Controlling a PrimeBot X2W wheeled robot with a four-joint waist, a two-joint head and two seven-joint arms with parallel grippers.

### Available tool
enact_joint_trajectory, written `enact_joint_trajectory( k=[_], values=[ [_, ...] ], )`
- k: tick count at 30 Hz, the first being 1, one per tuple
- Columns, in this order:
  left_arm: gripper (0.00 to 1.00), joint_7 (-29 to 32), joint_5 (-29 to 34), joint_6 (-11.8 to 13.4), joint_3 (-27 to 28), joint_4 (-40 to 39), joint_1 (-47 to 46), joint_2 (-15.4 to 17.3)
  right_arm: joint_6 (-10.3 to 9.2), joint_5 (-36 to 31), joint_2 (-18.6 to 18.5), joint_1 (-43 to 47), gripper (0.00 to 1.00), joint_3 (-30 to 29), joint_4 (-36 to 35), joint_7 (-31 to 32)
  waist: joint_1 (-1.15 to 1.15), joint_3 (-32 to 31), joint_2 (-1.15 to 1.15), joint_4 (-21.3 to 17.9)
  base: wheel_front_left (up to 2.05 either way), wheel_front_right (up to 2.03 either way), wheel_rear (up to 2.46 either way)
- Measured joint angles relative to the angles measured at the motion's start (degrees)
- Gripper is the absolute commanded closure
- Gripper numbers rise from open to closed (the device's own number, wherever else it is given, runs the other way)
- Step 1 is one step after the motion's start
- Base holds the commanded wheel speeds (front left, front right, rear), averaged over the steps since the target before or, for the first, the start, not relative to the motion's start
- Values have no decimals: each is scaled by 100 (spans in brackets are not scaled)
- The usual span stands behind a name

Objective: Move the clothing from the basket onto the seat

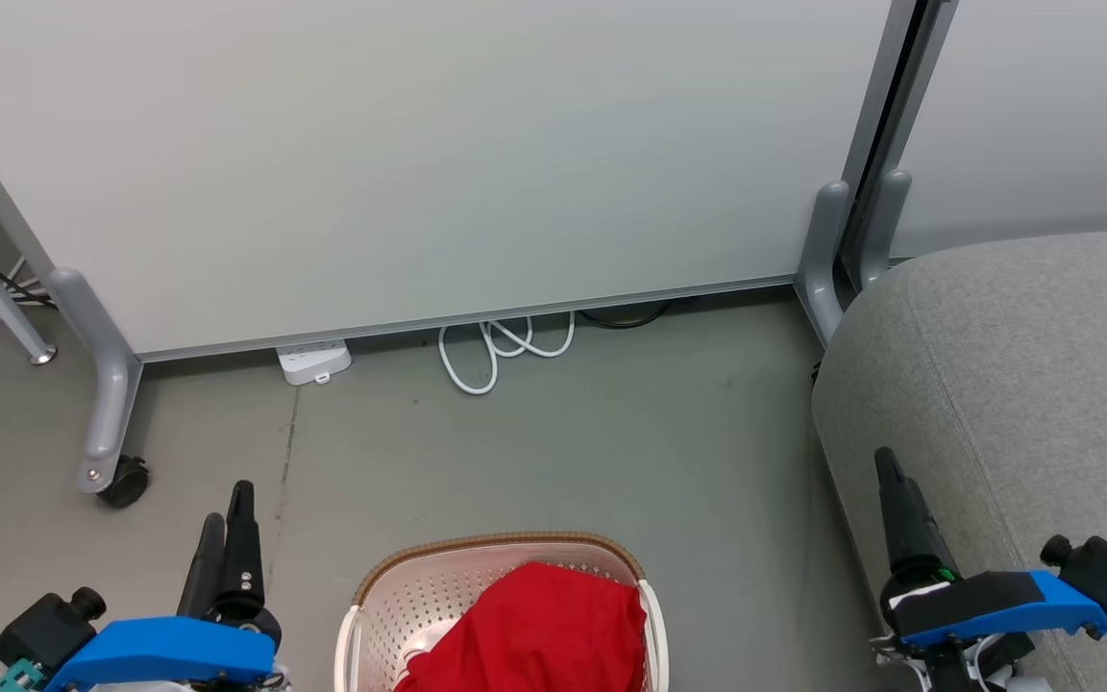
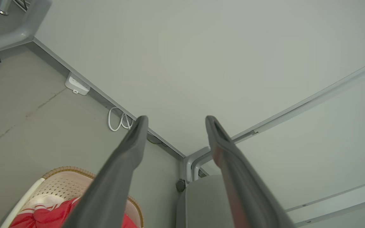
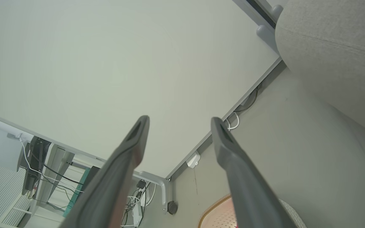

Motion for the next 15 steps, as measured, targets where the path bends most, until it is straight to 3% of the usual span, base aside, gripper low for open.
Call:
enact_joint_trajectory(
  k=[15],
  values=[
    [0, -301, 1163, 103, -153, 46, -26, 24, 0, -1260, -1, -1, 0, 110, 111, -286, 0, -21, 0, 39, 0, 0, 0]
  ],
)
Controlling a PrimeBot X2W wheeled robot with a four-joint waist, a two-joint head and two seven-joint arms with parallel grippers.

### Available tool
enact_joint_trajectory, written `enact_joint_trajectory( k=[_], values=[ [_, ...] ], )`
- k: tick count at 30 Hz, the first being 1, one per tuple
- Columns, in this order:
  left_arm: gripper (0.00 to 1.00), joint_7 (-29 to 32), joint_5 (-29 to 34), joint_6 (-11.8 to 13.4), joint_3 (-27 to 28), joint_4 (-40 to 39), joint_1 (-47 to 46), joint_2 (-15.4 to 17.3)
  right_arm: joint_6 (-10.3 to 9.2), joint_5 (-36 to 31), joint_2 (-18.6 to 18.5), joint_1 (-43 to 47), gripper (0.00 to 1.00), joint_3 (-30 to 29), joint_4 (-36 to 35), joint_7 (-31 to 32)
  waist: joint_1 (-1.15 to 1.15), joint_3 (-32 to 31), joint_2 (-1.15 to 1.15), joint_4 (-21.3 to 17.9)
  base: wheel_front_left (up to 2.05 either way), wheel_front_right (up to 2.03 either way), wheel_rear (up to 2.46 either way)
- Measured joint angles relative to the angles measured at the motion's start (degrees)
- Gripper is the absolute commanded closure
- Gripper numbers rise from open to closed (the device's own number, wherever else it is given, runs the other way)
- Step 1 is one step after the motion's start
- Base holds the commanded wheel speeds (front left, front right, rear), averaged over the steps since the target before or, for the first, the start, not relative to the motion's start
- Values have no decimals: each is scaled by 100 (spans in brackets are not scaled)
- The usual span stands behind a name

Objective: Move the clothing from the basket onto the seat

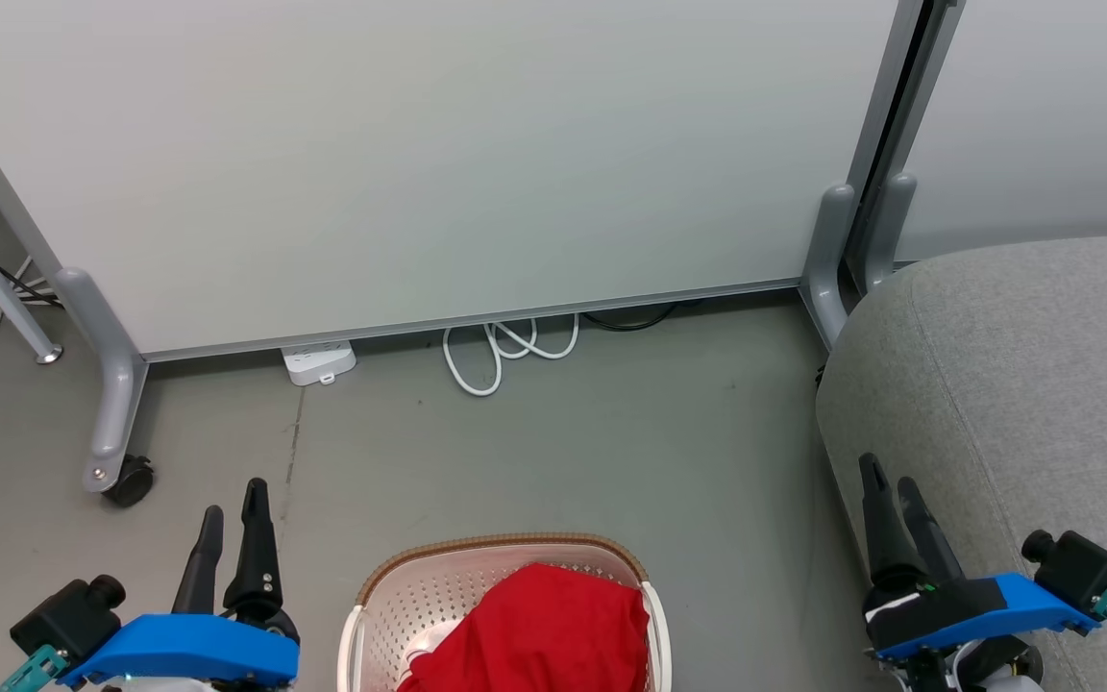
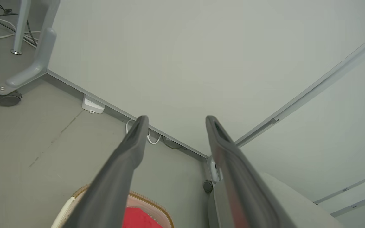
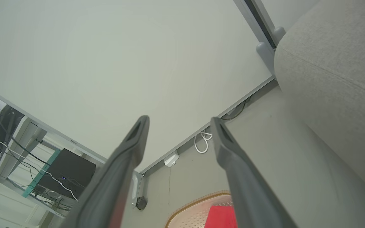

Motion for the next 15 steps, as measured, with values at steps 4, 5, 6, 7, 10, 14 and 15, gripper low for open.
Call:
enact_joint_trajectory(
  k=[4, 5, 6, 7, 10, 14, 15],
  values=[
    [0, -70, 280, 25, -10, 0, 0, 2, 0, -296, 0, 0, 0, -7, 27, -83, 0, -2, 0, 3, 0, 0, 0],
    [0, -92, 349, 43, -12, 0, 0, 3, 0, -357, 0, 0, 0, -12, 34, -93, 0, -2, 0, 5, 0, 0, 0],
    [0, -101, 422, 43, -15, -1, 0, 4, 0, -427, 0, 0, 0, -15, 41, -111, 0, -3, 0, 6, 0, 0, 0],
    [0, -126, 498, 43, -21, -1, 0, 4, 0, -506, 0, 0, 0, -16, 46, -137, 0, -3, 0, 8, 0, 0, 0],
    [0, -172, 697, 48, -32, -2, 1, 5, 0, -726, 0, 0, 0, -27, 64, -177, 0, -5, 0, 17, 0, 0, 0],
    [0, -243, 971, 51, -59, -1, 1, 8, 0, -1013, 0, 0, 0, -70, 109, -248, 0, -8, 0, 33, 0, 0, 0],
    [0, -252, 1038, 51, -68, -1, 1, 10, 0, -1071, 0, 0, 0, -88, 115, -263, 0, -6, 0, 38, 0, 0, 0]
  ],
)
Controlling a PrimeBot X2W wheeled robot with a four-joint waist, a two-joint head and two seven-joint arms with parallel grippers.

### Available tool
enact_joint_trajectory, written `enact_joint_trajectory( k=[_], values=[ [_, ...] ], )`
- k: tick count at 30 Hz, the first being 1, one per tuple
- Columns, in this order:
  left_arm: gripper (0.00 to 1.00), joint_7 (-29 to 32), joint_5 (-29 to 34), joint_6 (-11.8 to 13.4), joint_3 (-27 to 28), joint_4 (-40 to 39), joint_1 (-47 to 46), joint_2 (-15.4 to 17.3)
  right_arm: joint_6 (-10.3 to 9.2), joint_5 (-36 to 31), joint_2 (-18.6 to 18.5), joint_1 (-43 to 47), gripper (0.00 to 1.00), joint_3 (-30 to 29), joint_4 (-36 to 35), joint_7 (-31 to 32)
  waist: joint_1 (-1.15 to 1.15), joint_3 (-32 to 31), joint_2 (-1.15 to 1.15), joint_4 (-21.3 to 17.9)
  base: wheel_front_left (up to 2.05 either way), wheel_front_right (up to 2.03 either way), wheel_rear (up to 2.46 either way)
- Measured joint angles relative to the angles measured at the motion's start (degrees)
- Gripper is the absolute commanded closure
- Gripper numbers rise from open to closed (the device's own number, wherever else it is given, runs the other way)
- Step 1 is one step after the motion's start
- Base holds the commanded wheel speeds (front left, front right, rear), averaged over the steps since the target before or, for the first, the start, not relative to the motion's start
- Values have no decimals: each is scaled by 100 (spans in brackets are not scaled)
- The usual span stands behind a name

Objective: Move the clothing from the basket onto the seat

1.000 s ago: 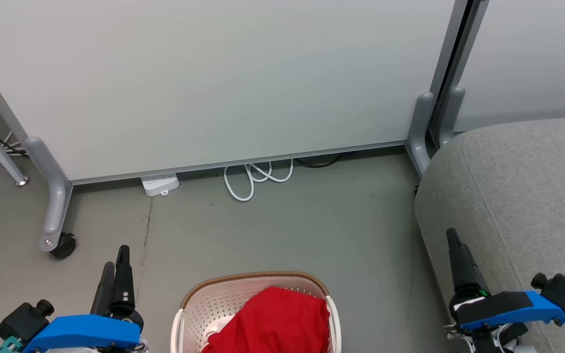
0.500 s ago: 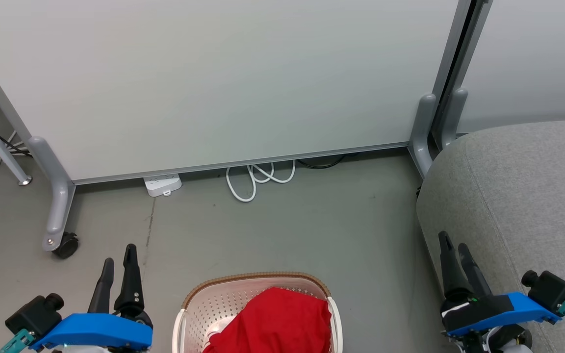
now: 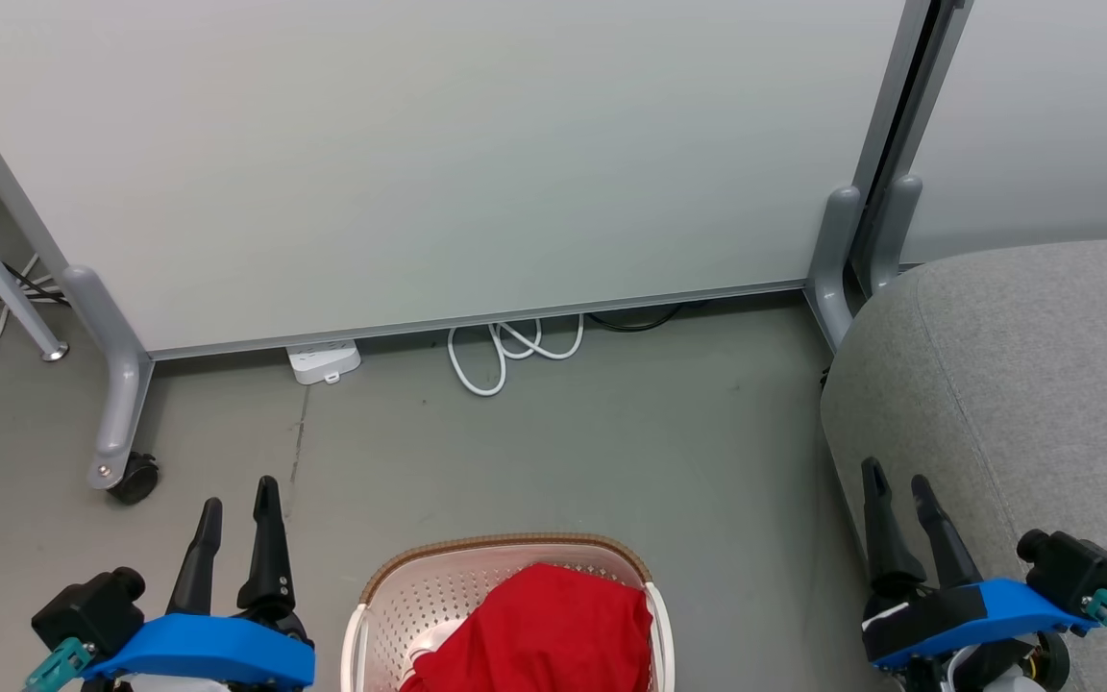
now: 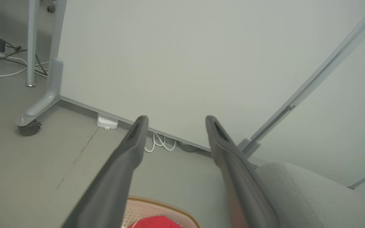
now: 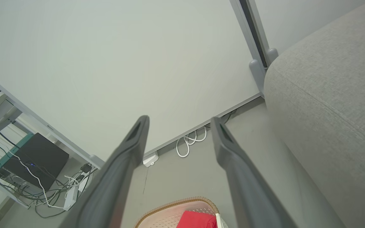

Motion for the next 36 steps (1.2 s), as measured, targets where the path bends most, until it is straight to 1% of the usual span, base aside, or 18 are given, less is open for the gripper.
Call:
enact_joint_trajectory(
  k=[18, 36],
  values=[
    [0, -255, 1162, -4, -140, 25, 2, 14, 0, -1145, -1, 1, 0, -243, 81, -259, 0, 6, 0, 31, 0, 0, 0],
    [0, -498, 2033, -57, -178, 169, 56, 33, 1, -2168, -2, 78, 0, -140, 261, -489, 0, -44, 0, 107, 0, 0, 0]
  ],
)
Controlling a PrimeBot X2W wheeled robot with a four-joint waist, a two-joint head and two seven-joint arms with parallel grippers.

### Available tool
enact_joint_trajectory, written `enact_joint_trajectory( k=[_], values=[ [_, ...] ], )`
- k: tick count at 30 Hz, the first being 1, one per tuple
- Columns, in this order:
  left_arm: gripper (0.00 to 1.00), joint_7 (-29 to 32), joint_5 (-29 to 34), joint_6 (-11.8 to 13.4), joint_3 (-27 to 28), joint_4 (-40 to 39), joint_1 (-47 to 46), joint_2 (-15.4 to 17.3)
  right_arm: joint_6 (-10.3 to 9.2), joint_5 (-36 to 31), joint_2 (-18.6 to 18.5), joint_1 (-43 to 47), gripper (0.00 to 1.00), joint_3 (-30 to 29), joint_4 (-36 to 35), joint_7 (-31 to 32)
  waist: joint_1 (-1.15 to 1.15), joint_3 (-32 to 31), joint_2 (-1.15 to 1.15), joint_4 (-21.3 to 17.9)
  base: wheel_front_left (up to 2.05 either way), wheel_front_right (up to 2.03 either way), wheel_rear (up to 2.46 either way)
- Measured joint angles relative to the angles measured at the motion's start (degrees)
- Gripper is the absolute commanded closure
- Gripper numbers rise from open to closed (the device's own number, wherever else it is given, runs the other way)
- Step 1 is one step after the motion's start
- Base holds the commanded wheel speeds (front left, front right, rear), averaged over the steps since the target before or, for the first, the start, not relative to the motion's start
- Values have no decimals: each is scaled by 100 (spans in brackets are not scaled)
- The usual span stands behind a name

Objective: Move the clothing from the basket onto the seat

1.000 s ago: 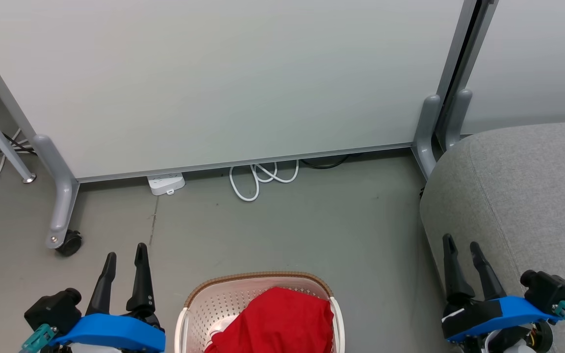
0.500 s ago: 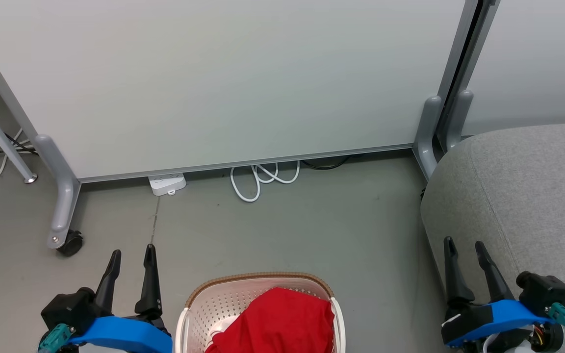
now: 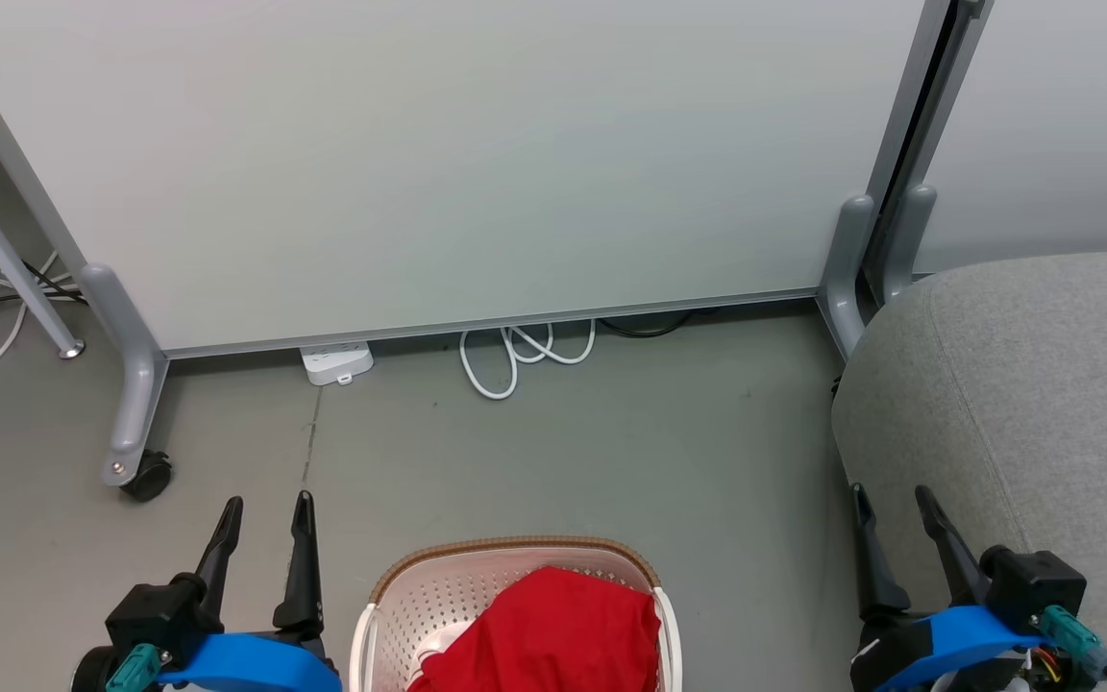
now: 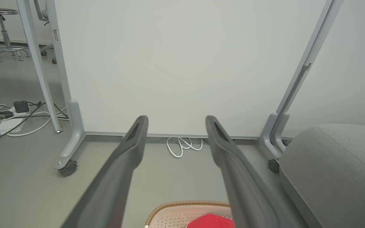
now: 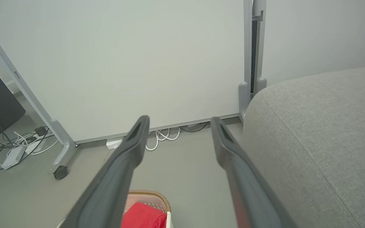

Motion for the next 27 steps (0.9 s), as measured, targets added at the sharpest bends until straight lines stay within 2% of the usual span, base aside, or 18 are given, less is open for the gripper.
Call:
enact_joint_trajectory(
  k=[27],
  values=[
    [0, -276, 984, -11, 31, 357, 17, 0, 0, -1204, -2, 21, 0, 125, 198, -279, 0, -43, 0, 95, 0, 0, 0]
  ],
)
